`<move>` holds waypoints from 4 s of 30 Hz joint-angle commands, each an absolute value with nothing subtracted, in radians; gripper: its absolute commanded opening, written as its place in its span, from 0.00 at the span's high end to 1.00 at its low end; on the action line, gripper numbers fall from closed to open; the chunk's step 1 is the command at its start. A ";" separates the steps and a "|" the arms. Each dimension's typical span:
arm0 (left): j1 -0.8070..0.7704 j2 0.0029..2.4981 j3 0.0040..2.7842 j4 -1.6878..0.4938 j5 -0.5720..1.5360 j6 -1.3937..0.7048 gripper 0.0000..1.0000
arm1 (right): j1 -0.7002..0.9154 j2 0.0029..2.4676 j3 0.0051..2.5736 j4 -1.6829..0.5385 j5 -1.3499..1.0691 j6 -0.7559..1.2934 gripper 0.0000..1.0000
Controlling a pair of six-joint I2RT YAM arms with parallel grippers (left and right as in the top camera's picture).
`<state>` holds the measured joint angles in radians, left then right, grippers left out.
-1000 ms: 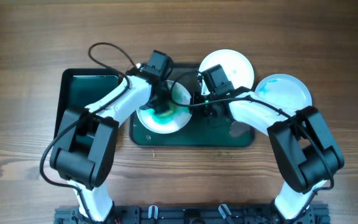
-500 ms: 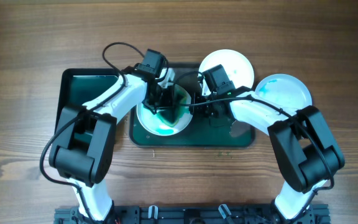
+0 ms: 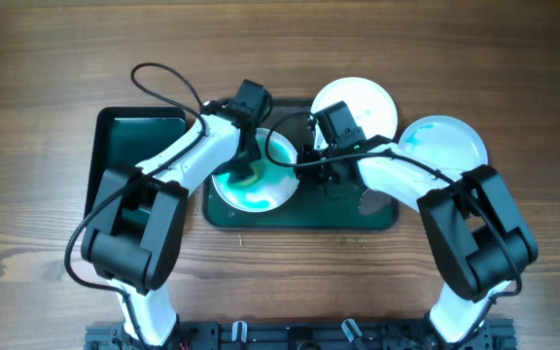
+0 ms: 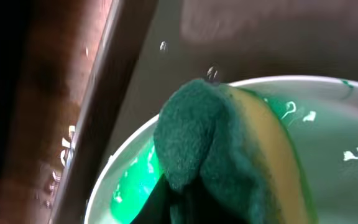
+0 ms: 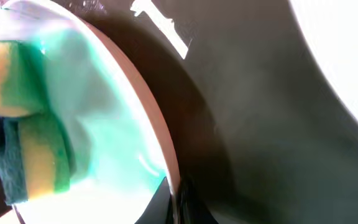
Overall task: Clean dirty plates on tray and stack at the side
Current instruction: 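Scrub the held plate with the sponge in the left gripper, then lift the plate with the right gripper and stack it on the side plate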
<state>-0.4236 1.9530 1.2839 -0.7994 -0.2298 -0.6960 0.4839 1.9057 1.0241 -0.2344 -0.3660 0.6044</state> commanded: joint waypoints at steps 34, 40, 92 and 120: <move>-0.310 1.966 1.730 -1.189 -0.093 -0.478 0.96 | 0.836 1.540 1.180 -0.814 0.801 0.549 0.96; -0.310 1.966 1.730 -1.157 -0.085 -0.479 0.96 | 1.013 1.507 1.180 -0.895 1.237 0.494 0.96; -0.312 1.966 1.730 -1.126 -0.068 -0.478 0.96 | -0.339 1.552 1.056 -0.704 -0.116 0.405 0.61; -0.312 1.966 1.730 -1.125 -0.068 -0.478 0.96 | 0.070 1.755 1.164 -0.476 -0.106 0.154 0.63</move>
<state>-0.3077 1.9724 1.7134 -1.1275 -0.0792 -0.4942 0.0731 1.7336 1.1351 -0.5617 -0.0921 0.1555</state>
